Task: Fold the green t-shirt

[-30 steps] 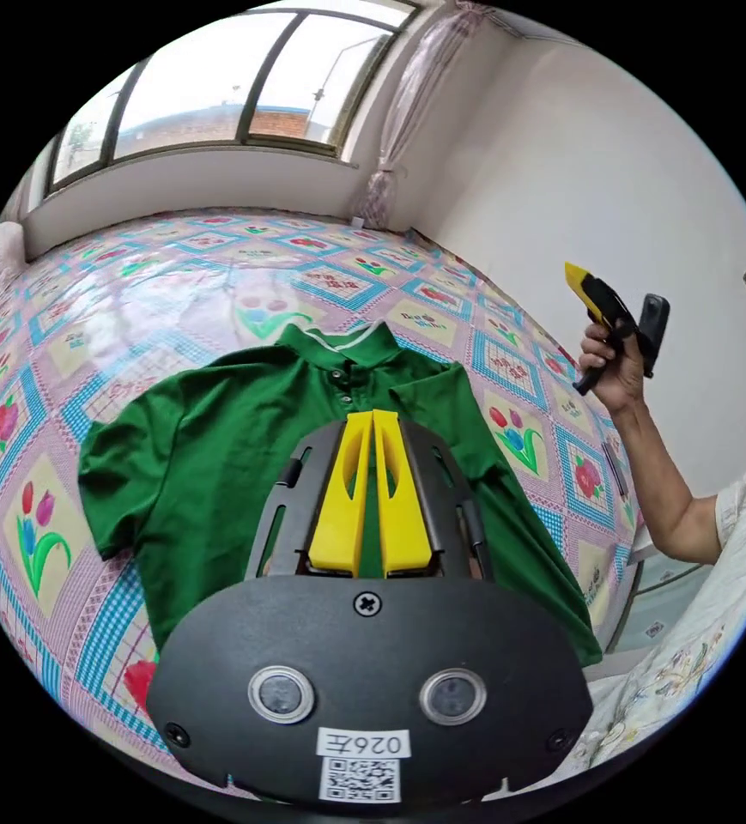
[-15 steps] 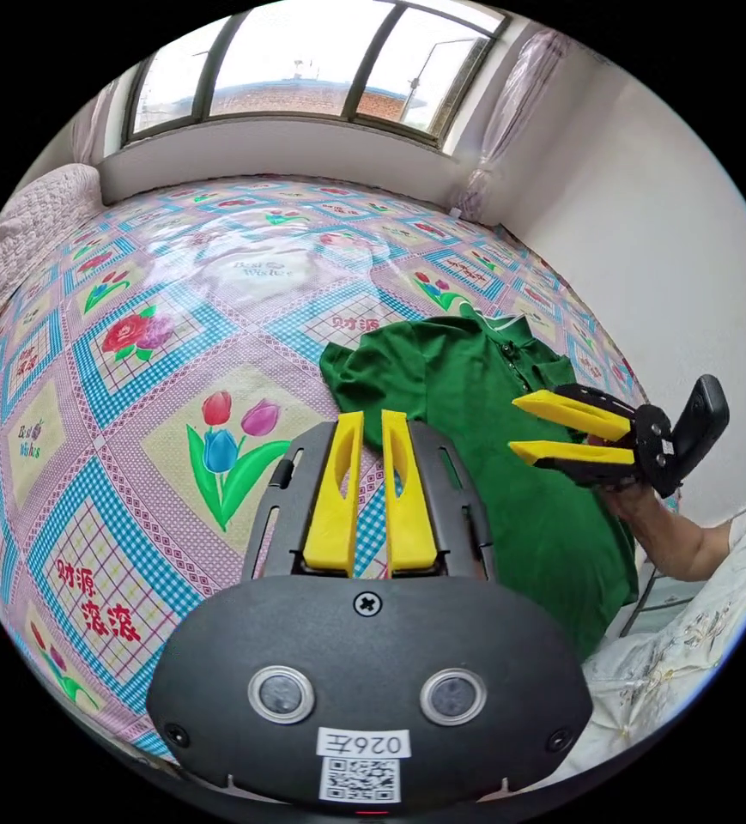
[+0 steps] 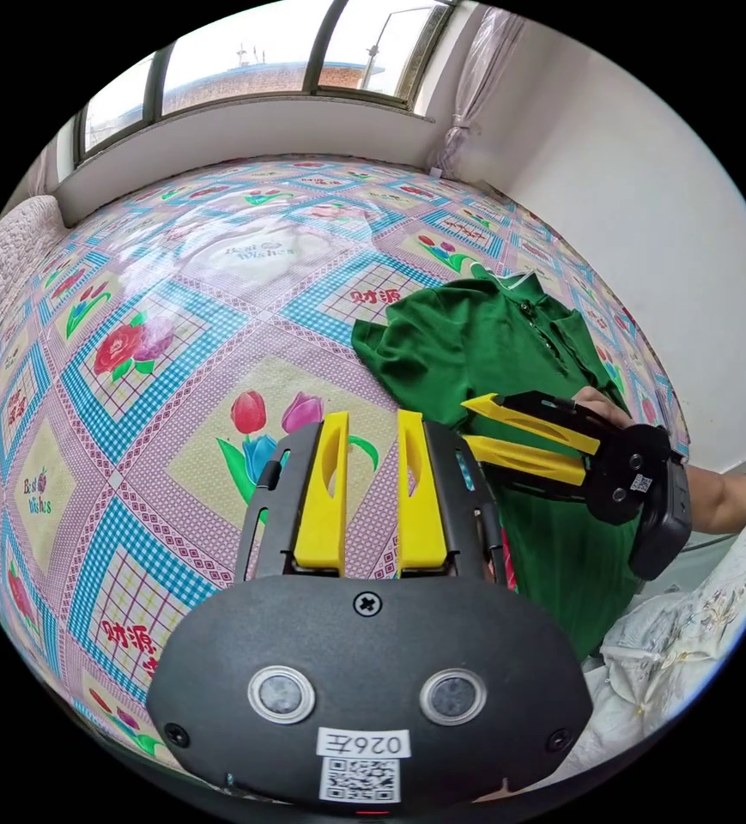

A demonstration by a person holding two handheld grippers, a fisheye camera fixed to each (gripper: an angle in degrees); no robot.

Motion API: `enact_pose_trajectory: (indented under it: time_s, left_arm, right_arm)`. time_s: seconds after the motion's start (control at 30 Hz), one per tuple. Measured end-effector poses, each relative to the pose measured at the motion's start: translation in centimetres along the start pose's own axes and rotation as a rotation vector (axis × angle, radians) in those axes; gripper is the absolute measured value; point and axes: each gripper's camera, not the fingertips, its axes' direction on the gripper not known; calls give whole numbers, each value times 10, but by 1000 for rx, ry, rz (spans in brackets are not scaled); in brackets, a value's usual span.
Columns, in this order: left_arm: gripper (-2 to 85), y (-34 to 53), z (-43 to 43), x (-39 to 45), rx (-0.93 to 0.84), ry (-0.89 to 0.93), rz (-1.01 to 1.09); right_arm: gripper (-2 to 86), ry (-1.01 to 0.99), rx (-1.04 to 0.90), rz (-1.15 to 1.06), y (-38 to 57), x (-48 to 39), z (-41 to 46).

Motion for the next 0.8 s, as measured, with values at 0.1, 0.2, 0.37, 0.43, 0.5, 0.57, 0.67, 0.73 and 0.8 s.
enact_pose_trajectory:
  time_s: [0.1,0.2,0.37,0.43,0.5,0.57,0.67,0.73,0.8]
  left_arm:
    - [103,-15,9,-9,-24,20,5]
    - [105,-32,18,-12,-42,18,20]
    - [111,-73,39,-8,-86,40,46]
    - [121,-91,49,-8,-109,41,42]
    - [131,-111,61,-8,-135,57,36]
    - [139,-142,80,-6,-178,110,33]
    - [134,-180,105,6,-237,136,45]
    - [93,-201,114,15,-254,142,69]
    - [40,-219,126,22,-290,192,76]
  right_arm:
    - [62,-34,-23,-22,-14,-11,7]
    - [58,-36,-34,-19,-29,-16,14]
    - [20,-34,-75,6,-46,-20,37]
    - [0,-26,-79,45,-46,-17,41]
    - [-11,-42,-76,90,-42,-11,44]
    - [-15,-75,-74,164,-35,-1,49]
    - [-15,-106,-73,229,-25,12,55]
    - [-15,-121,-70,258,-18,19,59]
    - [-15,-131,-63,298,-10,28,62]
